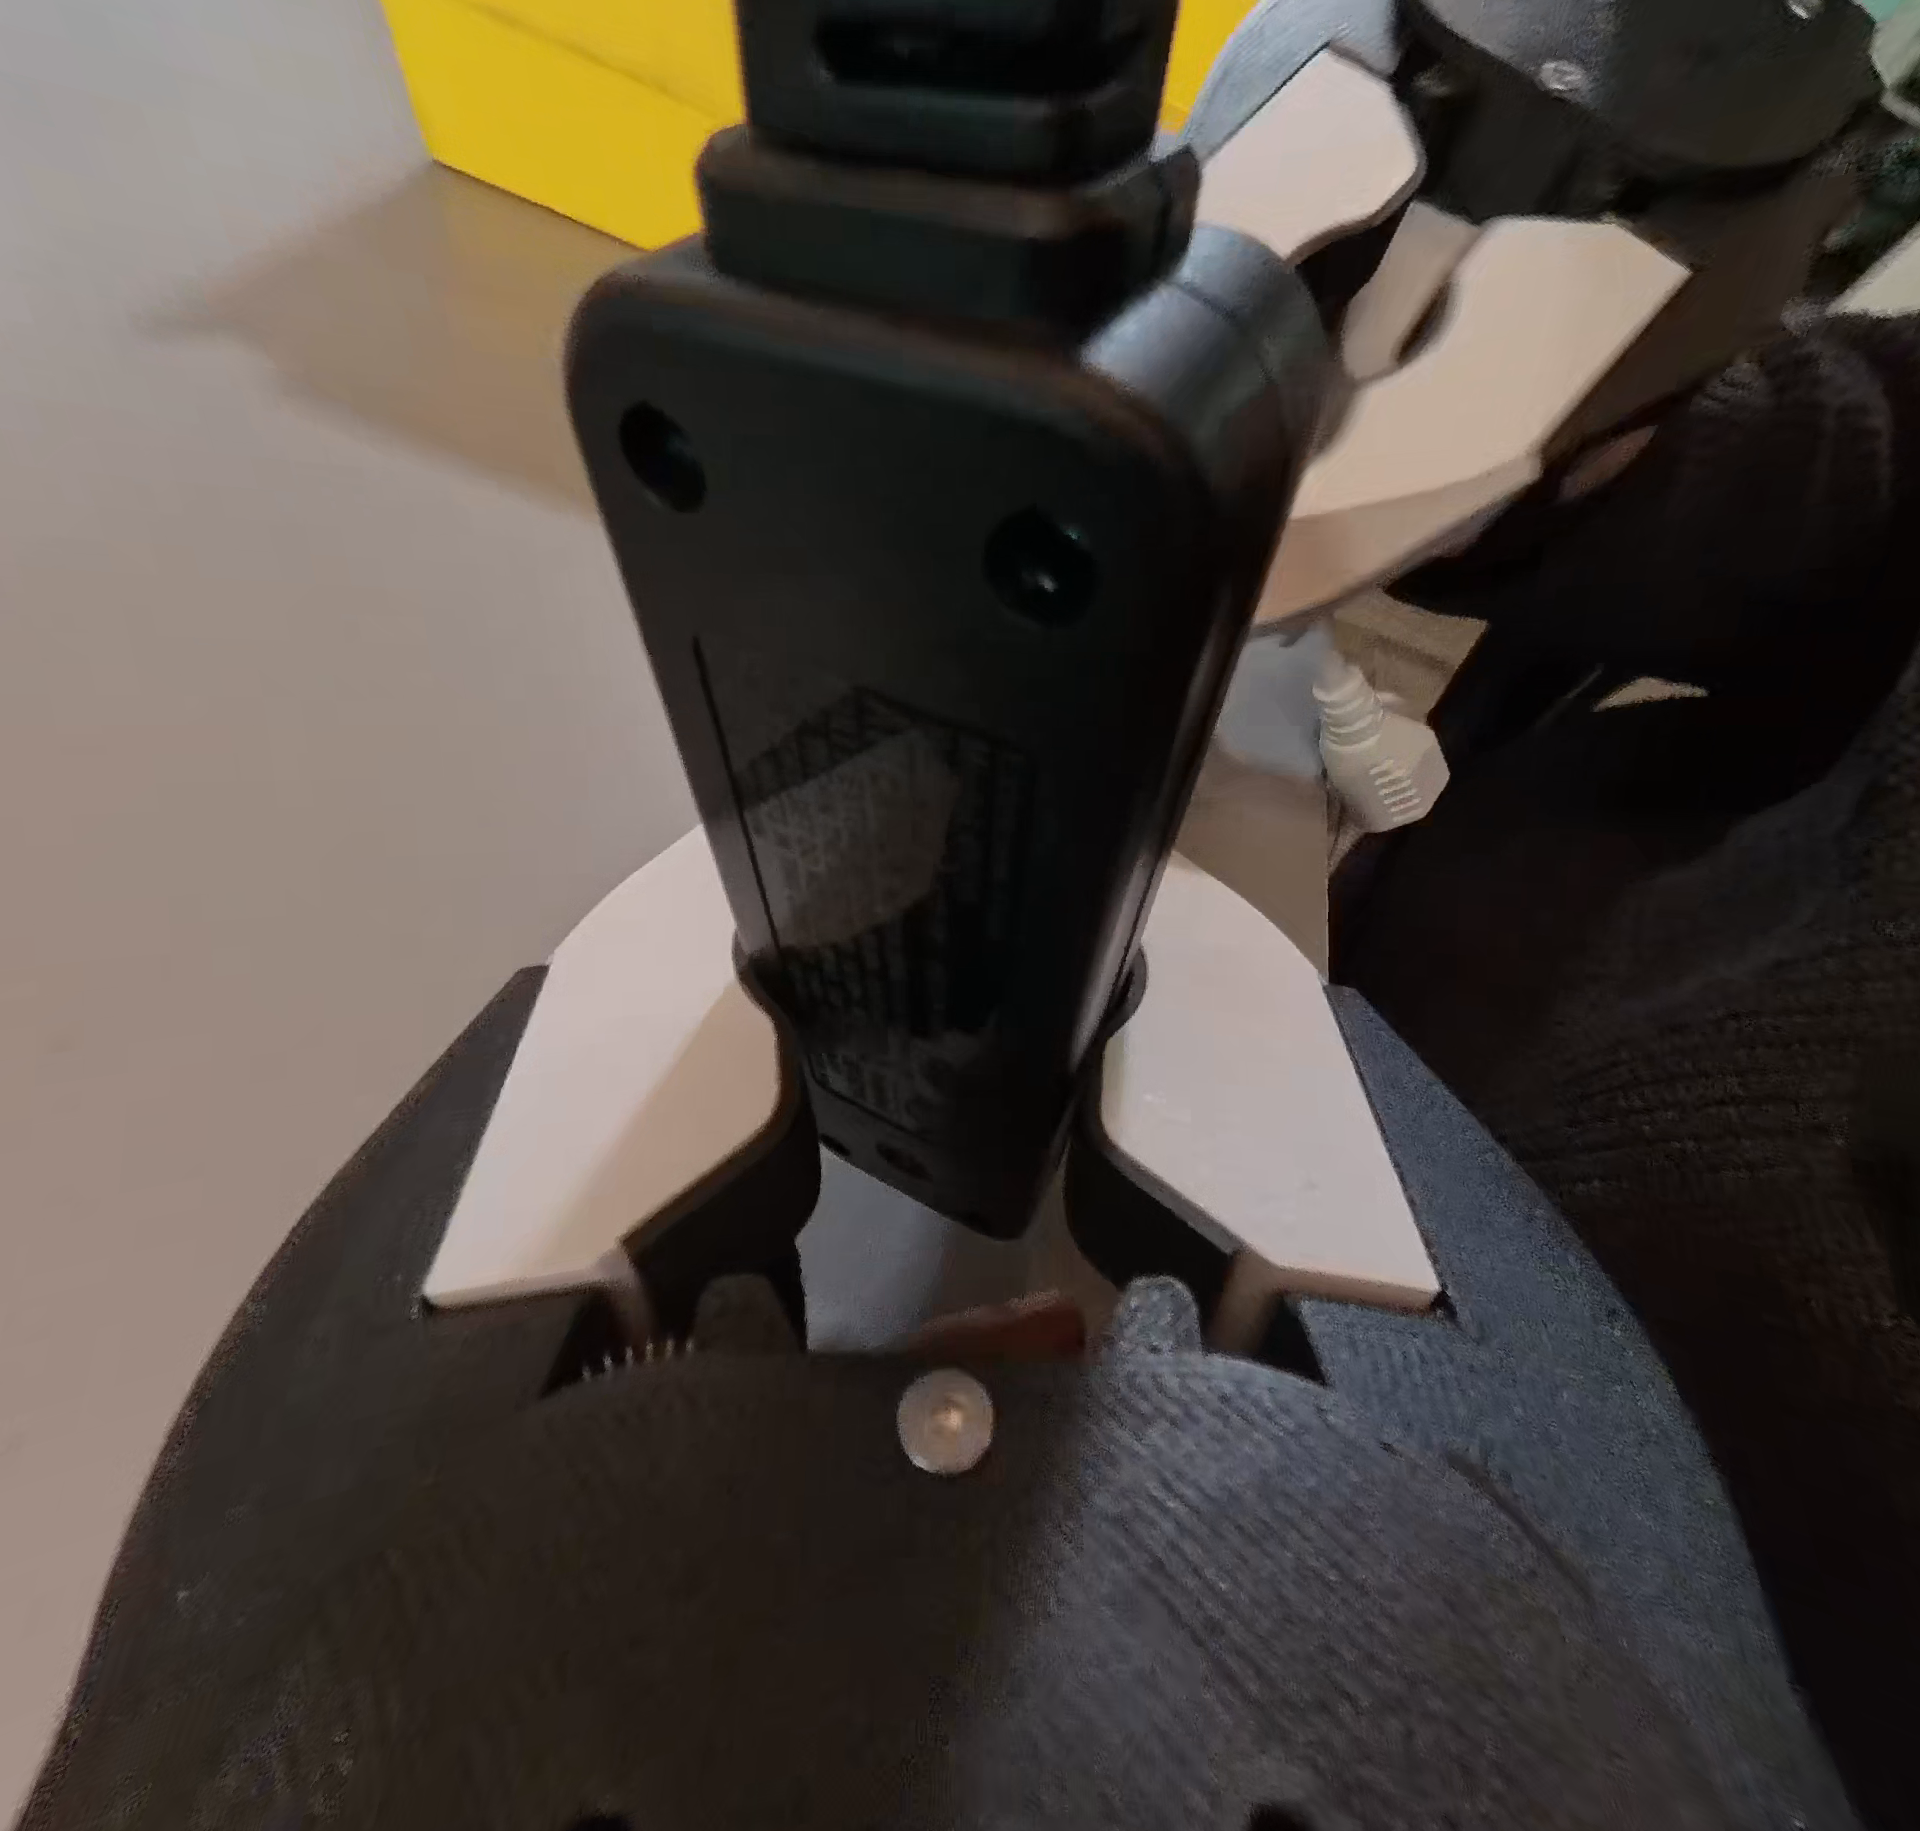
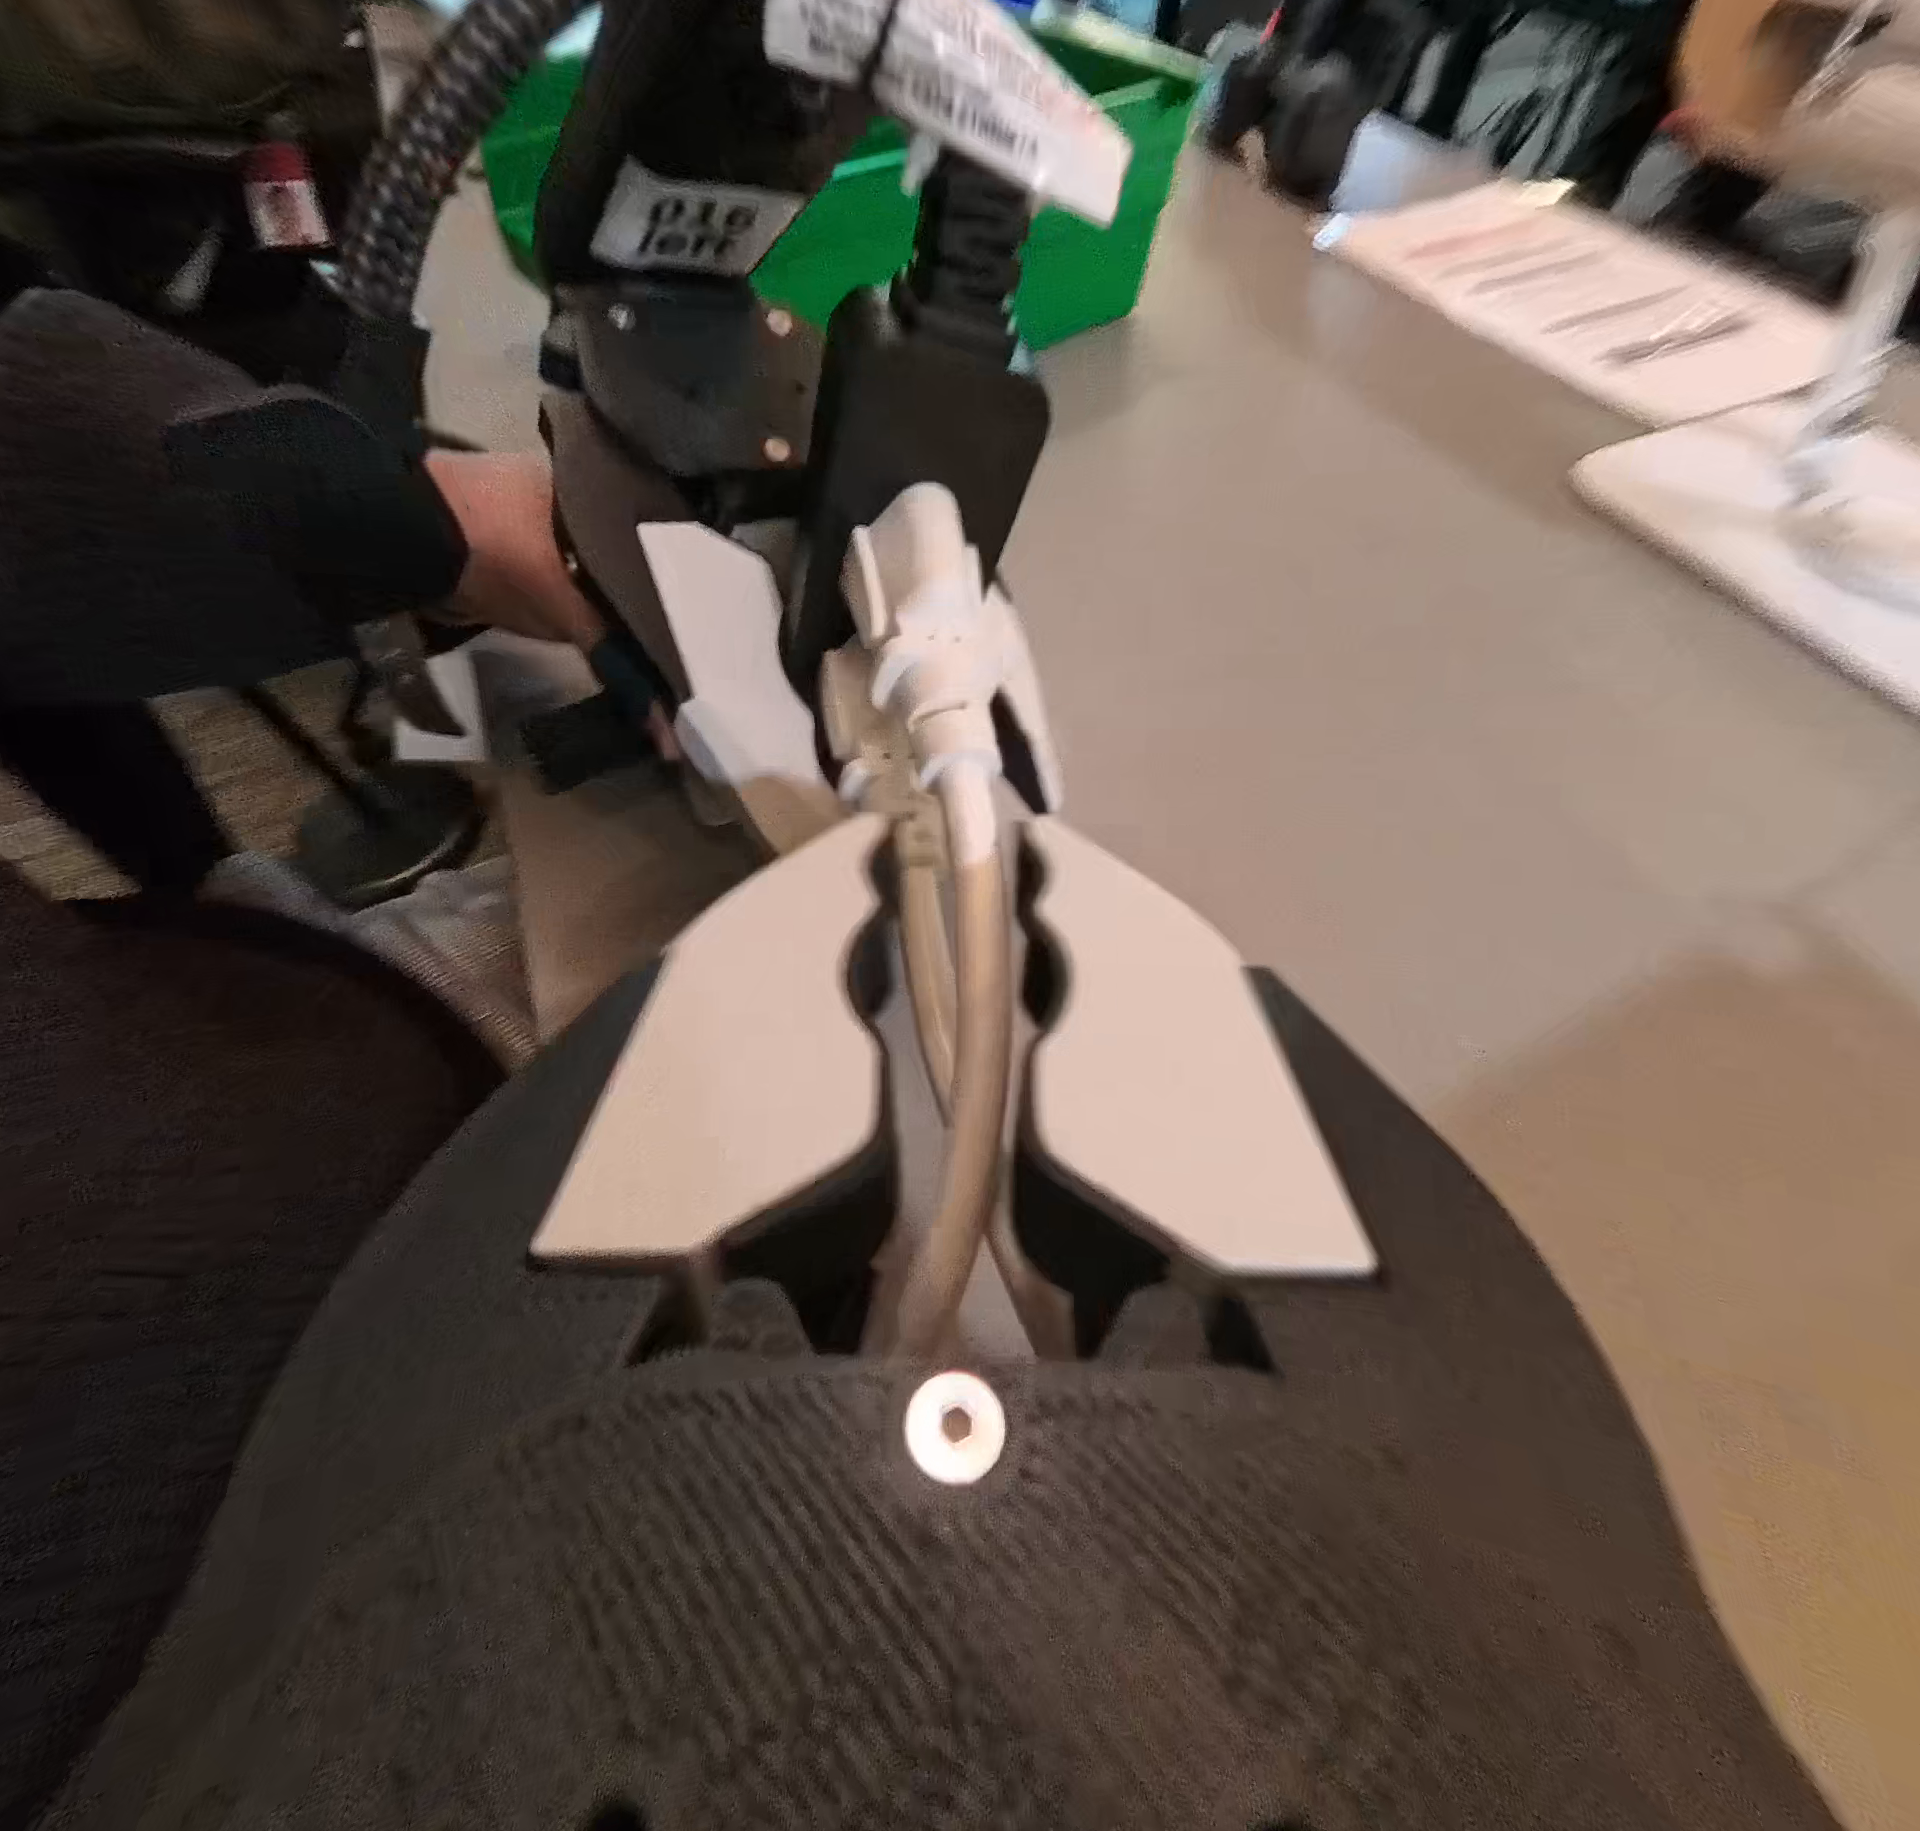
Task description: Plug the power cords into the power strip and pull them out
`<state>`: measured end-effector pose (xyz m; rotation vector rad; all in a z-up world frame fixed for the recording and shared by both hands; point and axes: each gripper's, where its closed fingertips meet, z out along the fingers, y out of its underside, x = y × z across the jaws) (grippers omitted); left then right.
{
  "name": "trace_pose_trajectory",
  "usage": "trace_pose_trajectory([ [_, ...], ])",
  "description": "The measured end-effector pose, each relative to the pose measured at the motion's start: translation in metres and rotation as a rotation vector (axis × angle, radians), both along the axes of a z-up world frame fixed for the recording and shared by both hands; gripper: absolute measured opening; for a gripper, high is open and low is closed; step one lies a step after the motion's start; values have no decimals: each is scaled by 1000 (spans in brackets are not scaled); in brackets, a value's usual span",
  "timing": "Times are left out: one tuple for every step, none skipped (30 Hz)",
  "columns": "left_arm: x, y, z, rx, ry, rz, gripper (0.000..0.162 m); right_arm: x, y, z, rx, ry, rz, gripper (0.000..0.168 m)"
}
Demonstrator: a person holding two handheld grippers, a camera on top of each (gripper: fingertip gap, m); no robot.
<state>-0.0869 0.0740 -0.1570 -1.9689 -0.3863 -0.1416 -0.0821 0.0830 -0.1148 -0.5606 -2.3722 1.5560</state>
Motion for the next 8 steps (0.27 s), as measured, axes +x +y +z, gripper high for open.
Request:
trace_pose_trajectory([
  [2,1,-1,-13,15,-11,57,1,0,-3,1,-19,-1,9],
  [2,1,-2,-20,25,-8,57,1,0,-4,-3,-15,4,9],
  [2,1,-2,-20,26,-10,57,2,0,-4,-3,-11,7,9],
  [2,1,-2,-23,22,-11,57,2,0,-5,0,-14,6,9],
  [2,1,-2,-17,11,-17,58,2,0,-5,1,-19,7,9],
  [4,2,0,3,-9,-31,61,4,-1,-6,3,-23,15,9],
  [6,2,5,51,-39,-47,78,5,-2,-8,16,-27,21,9],
  [7,4,15,130,-79,-50,94,6,-2,-13,52,-25,21,9],
])
